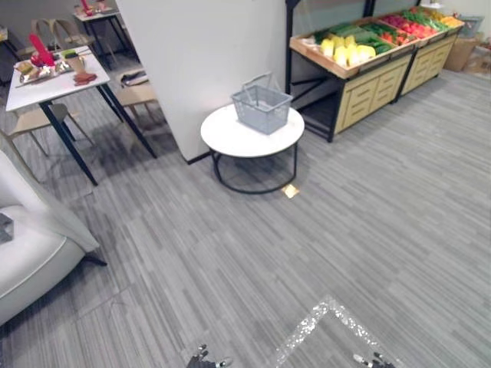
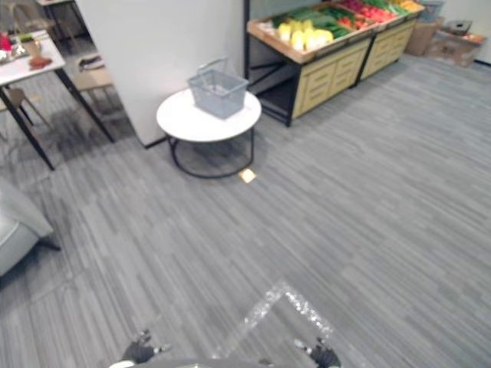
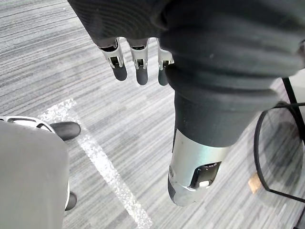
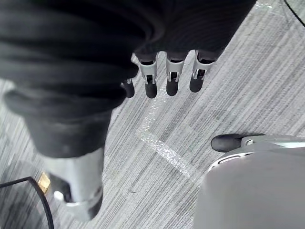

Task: Pick vegetable in the basket

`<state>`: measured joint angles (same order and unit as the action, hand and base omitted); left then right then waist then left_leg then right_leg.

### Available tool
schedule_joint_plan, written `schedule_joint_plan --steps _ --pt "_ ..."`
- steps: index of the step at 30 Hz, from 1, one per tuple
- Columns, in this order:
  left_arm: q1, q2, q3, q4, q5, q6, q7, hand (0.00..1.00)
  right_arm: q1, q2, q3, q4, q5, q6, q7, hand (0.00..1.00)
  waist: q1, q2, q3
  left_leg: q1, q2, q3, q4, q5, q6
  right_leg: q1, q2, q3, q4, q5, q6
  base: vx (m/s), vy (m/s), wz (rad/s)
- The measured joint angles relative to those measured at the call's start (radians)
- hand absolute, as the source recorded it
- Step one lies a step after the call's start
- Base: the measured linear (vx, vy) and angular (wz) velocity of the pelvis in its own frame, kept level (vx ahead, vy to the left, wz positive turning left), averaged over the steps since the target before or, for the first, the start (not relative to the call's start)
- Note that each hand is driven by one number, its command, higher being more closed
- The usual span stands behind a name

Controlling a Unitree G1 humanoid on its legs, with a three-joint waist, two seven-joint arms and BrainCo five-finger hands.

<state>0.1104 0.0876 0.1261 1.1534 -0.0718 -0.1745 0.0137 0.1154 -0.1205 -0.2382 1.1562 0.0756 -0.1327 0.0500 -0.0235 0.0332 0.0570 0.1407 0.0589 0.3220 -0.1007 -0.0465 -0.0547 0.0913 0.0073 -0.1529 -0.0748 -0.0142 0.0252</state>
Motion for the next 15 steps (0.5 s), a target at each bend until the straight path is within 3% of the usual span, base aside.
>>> schedule_joint_plan --steps 15 --pt "-0.012 -0.003 -0.001 0.021 -0.006 0.01 -0.014 0.0 -0.005 0.003 -0.031 0.031 -0.034 0.016 -0.004 0.0 0.001 -0.008 -0.001 -0.014 -0.003 -0.026 0.0 0.001 0.001 0.002 -0.001 -0.024 -0.013 0.0 0.0 0.0 -0.004 0.04"
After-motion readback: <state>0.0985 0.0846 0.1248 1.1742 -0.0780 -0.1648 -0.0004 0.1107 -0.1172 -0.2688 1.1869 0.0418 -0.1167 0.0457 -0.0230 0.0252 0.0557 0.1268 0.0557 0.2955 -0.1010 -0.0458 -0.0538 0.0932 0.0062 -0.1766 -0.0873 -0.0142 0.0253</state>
